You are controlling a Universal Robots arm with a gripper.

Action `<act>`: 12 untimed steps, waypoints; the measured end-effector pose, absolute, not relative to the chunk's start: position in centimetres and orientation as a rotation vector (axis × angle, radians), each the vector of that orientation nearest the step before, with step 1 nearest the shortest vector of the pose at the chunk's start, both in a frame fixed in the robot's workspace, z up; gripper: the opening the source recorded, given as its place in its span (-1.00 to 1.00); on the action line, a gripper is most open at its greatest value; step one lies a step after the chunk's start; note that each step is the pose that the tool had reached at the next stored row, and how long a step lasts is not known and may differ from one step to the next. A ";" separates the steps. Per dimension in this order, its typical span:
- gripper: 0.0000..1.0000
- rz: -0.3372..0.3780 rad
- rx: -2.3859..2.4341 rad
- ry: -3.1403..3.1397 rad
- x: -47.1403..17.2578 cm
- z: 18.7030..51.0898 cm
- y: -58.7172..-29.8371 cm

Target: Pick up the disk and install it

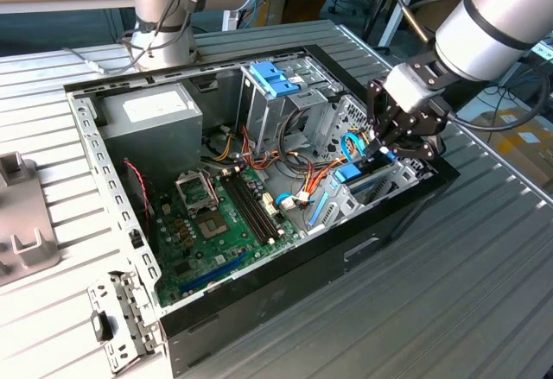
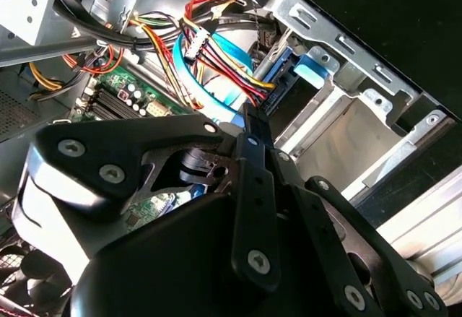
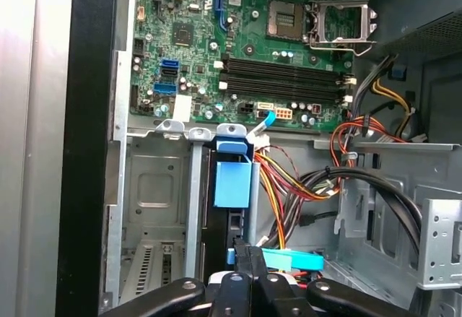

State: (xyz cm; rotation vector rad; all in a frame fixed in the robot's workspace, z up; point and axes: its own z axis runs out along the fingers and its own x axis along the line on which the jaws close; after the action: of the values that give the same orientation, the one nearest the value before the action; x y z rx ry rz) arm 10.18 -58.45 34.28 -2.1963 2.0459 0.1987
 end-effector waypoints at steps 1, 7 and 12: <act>-0.79 0.200 -2.197 2.046 10.2 34.2 -58.5; -0.79 0.203 -2.195 2.045 10.3 34.3 -58.6; -0.79 0.202 -2.196 2.046 10.6 34.7 -58.6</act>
State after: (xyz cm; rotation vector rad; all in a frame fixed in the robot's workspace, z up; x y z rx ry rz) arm 10.57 -58.58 34.73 -2.1958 2.0455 0.2018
